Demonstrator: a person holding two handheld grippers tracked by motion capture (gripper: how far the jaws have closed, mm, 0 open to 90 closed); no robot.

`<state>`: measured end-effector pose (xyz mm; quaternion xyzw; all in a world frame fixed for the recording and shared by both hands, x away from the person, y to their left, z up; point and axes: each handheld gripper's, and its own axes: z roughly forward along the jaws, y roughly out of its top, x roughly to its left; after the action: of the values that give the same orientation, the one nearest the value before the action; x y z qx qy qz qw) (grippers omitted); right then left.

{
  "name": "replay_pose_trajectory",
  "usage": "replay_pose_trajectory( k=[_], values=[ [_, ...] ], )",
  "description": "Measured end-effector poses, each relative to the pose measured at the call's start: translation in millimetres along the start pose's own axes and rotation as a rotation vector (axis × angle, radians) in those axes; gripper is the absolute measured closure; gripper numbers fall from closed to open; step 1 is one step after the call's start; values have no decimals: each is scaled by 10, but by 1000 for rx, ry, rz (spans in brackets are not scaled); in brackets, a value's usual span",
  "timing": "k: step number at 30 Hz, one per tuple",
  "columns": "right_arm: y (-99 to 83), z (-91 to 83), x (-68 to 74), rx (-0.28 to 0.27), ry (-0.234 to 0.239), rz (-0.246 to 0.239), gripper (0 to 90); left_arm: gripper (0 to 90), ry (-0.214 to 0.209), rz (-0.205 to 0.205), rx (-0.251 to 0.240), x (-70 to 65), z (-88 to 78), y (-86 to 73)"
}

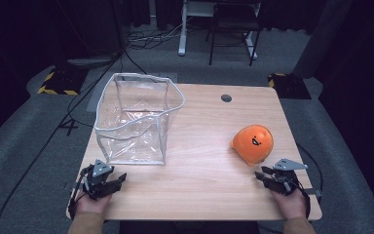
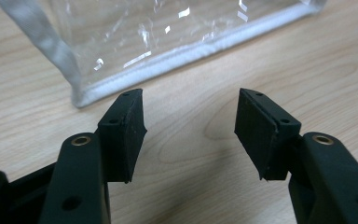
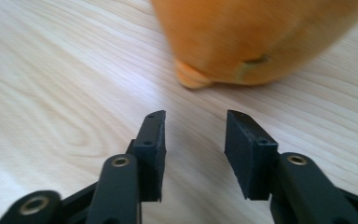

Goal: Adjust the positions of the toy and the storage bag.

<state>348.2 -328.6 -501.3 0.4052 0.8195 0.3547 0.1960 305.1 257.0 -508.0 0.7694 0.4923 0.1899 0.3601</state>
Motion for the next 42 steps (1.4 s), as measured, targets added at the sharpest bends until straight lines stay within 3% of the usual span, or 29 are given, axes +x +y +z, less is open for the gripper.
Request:
replay_pose_trajectory(
  k=[3,13,15,18,20,24,25,30,35,42],
  values=[
    [42,-35,65,-7,18,-7,599,430,-4,-13,-14,-1,-61,20],
    [317,-164,365,-40,91,-45,591,437,-8,0,-32,-94,-231,76],
    [393,-172,430,-46,108,-57,591,438,-25,-15,-50,-101,-286,63],
    [573,-144,574,-54,143,-97,590,438,-97,-68,-116,-83,-435,18],
    [622,-123,615,-56,155,-108,590,438,-100,-77,-128,-84,-478,3],
    [861,61,821,-55,217,-160,591,440,-53,-84,-138,-93,-636,-116],
    [861,61,821,-55,217,-160,591,440,-53,-84,-138,-93,-636,-116],
    [1117,271,1090,-59,272,-219,596,441,-3,-109,-142,-44,-774,-250],
    [1272,391,1223,-65,307,-234,601,442,19,-122,-147,-5,-812,-294],
    [1517,628,1422,-75,346,-245,607,437,24,-107,-153,48,-798,-269]
  ],
)
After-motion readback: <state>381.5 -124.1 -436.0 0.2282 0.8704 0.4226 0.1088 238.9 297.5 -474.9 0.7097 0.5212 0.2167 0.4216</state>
